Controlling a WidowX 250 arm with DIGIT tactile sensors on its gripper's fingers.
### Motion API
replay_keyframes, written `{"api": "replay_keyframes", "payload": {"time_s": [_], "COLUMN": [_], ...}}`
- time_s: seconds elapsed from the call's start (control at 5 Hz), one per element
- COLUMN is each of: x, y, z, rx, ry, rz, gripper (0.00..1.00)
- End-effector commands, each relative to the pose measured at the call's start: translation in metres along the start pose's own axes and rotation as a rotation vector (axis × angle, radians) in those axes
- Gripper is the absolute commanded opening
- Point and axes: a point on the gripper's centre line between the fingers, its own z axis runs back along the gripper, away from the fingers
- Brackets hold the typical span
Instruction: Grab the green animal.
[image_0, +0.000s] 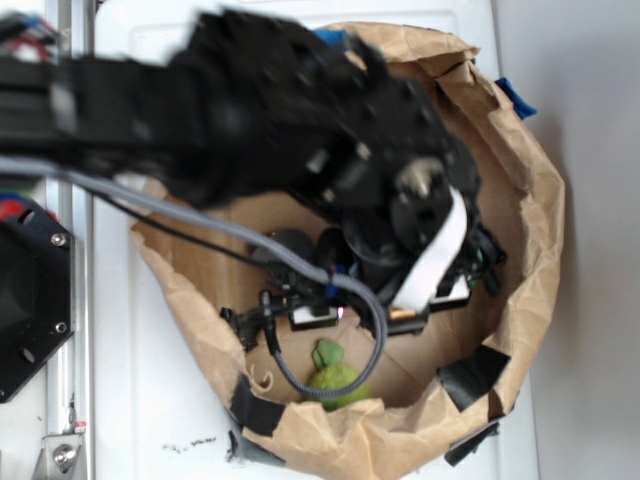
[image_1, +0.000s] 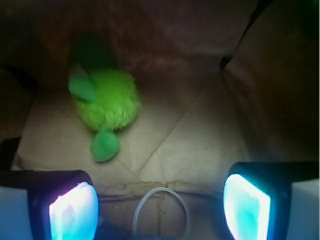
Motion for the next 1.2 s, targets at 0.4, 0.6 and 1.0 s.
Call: {"api": "replay_keyframes", "payload": {"time_s": [0.4, 0.6, 1.0], "x": [0.059, 0.077, 0.087], "y": [-0.042, -0.044, -0.045], "z": [-0.024, -0.028, -0.04], "rx": [-0.015, -0.023, -0.075], "ry": [-0.091, -0.157, -0.227], "rz": [-0.143, -0.134, -0.088], "gripper": [1.0, 1.0, 0.0]}}
